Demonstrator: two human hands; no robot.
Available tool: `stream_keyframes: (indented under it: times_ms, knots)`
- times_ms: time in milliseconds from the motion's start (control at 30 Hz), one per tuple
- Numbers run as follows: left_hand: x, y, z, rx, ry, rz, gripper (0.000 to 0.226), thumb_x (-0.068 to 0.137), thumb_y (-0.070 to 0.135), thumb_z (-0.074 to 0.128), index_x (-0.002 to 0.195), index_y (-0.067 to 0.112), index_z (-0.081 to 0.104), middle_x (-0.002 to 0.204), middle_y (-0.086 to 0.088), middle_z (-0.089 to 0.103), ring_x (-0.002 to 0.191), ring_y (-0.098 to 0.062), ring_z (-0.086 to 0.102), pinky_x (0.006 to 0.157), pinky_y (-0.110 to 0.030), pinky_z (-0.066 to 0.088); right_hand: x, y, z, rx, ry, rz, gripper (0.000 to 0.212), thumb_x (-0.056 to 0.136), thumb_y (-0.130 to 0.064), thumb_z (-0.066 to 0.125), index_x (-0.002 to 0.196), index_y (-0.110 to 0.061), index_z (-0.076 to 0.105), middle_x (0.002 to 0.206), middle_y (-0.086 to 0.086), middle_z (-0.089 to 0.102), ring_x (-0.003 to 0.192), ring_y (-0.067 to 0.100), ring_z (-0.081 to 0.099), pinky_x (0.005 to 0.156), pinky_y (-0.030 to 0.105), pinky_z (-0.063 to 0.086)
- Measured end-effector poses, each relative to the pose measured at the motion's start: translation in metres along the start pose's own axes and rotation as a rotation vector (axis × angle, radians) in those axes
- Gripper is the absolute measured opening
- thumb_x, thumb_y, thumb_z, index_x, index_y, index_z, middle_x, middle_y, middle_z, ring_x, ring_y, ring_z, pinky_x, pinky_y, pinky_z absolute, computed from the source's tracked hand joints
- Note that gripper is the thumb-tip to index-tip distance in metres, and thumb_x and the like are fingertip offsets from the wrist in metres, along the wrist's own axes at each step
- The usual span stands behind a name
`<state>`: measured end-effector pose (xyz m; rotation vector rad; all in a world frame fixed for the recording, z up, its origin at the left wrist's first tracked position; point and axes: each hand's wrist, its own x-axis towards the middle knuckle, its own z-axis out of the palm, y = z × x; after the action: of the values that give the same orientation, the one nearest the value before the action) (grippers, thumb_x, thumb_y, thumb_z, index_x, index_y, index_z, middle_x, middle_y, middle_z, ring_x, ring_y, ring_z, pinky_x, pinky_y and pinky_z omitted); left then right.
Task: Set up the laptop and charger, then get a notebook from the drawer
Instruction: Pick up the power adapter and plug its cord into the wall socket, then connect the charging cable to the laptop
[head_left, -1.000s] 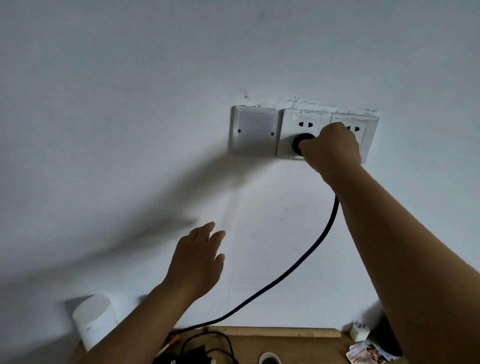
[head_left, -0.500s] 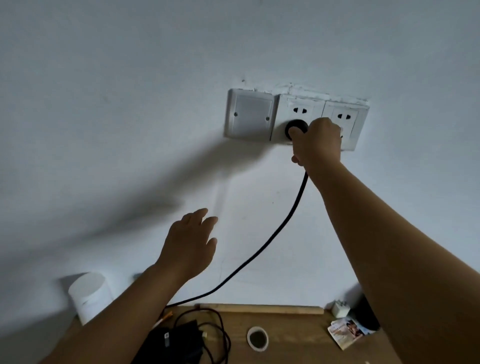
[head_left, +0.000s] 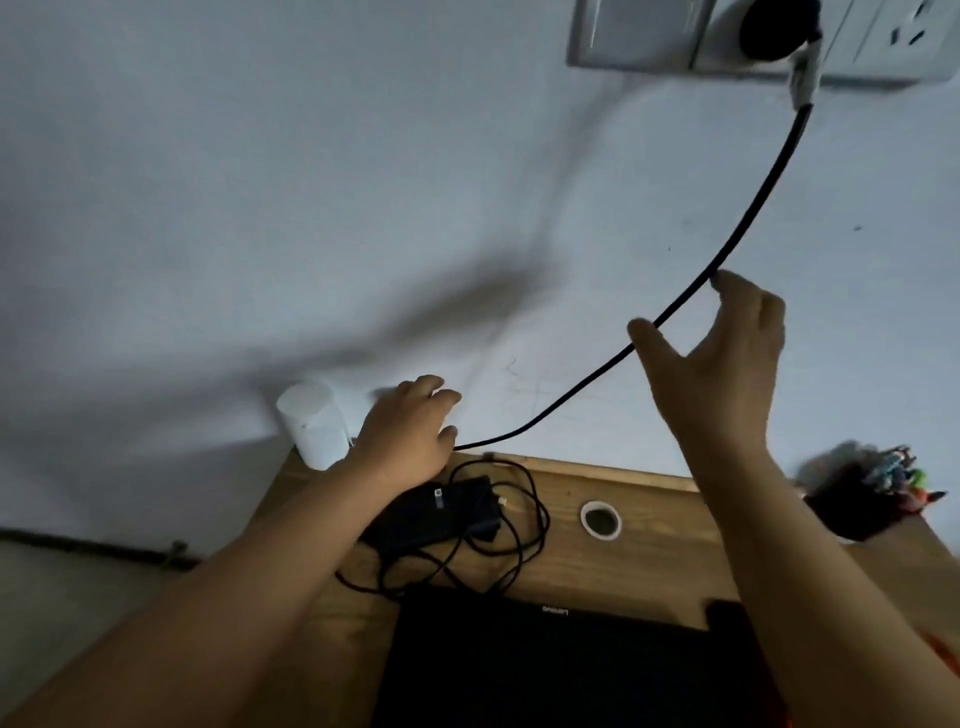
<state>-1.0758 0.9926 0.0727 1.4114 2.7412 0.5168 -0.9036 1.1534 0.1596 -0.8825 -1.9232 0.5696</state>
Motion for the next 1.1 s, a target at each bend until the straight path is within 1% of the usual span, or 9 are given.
stream_keyframes:
  times_ms: [167,400,500,633,733,833,967,1033,1100]
  knots:
    - [-0.015,-0.036,0.049,0.017,-0.179,-0.088,0.038,0.086,0.025,0.054,0.123,0.017,0.052,0.121,-0.005,0.052,0.112,-0.024,0.047,0.089,-0.041,0.046,-0.064,0.045,0.053,-0.099,-0.267,0.105,0.062,0.078,-0.028,0.068,0.130,-0.010,0.038,0.134,0.012,0.039,0.123,0.026,0.035,0.094,0.035,0.037]
    - [-0.007,-0.057,0.118,0.003,-0.442,-0.058,0.046,0.085,0.030,0.058,0.128,0.019,0.046,0.130,-0.003,0.047,0.123,-0.023,0.041,0.093,-0.040,0.046,-0.112,0.096,0.104,-0.231,-0.608,0.158,0.045,0.081,-0.032,0.063,0.117,-0.008,0.049,0.124,0.010,0.045,0.116,0.026,0.040,0.091,0.035,0.040]
    - [0.011,-0.056,0.142,-0.027,-0.442,-0.028,0.052,0.085,0.031,0.059,0.132,0.019,0.041,0.134,-0.003,0.045,0.127,-0.023,0.038,0.096,-0.040,0.045,-0.120,0.115,0.114,-0.257,-0.680,0.181,0.037,0.082,-0.033,0.061,0.108,-0.008,0.053,0.115,0.009,0.049,0.106,0.027,0.045,0.083,0.035,0.046]
    - [0.035,-0.051,0.166,-0.064,-0.415,-0.003,0.051,0.086,0.031,0.056,0.133,0.018,0.039,0.134,-0.005,0.047,0.122,-0.024,0.043,0.099,-0.039,0.042,-0.127,0.135,0.124,-0.255,-0.788,0.167,0.035,0.081,-0.030,0.062,0.108,-0.010,0.054,0.116,0.007,0.050,0.107,0.024,0.047,0.086,0.036,0.047]
    - [0.044,-0.054,0.176,-0.146,-0.339,-0.062,0.039,0.088,0.025,0.050,0.126,0.016,0.048,0.127,-0.006,0.054,0.116,-0.024,0.049,0.092,-0.037,0.045,-0.134,0.144,0.133,-0.248,-0.859,0.149,0.037,0.082,-0.027,0.061,0.114,-0.012,0.052,0.118,0.005,0.049,0.111,0.020,0.044,0.089,0.032,0.046]
    - [0.048,-0.068,0.180,-0.120,-0.236,-0.157,0.024,0.090,0.020,0.046,0.109,0.012,0.060,0.115,-0.008,0.059,0.106,-0.026,0.053,0.085,-0.040,0.048,-0.142,0.149,0.144,-0.219,-0.893,0.129,0.042,0.082,-0.027,0.061,0.120,-0.013,0.050,0.121,0.003,0.049,0.113,0.020,0.044,0.092,0.031,0.045]
    - [0.048,-0.097,0.176,-0.027,-0.249,-0.230,0.025,0.088,0.010,0.048,0.107,0.014,0.064,0.113,-0.010,0.064,0.105,-0.030,0.054,0.087,-0.042,0.047,-0.146,0.147,0.159,-0.182,-0.897,0.089,0.045,0.083,-0.030,0.059,0.124,-0.017,0.048,0.124,0.003,0.049,0.116,0.022,0.044,0.095,0.033,0.044]
    - [0.049,-0.105,0.173,-0.061,-0.289,-0.240,0.025,0.089,0.012,0.050,0.110,0.014,0.063,0.115,-0.010,0.064,0.107,-0.030,0.055,0.089,-0.041,0.047,-0.144,0.144,0.169,-0.169,-0.918,0.042,0.051,0.082,-0.032,0.059,0.129,-0.017,0.044,0.131,0.005,0.047,0.122,0.025,0.038,0.101,0.037,0.038]
    - [0.051,-0.108,0.171,-0.079,-0.341,-0.239,0.024,0.090,0.016,0.051,0.110,0.016,0.064,0.115,-0.010,0.065,0.106,-0.029,0.057,0.087,-0.041,0.048,-0.140,0.140,0.179,-0.209,-1.001,-0.076,0.061,0.082,-0.034,0.056,0.136,-0.021,0.032,0.145,0.004,0.033,0.134,0.025,0.024,0.110,0.041,0.025]
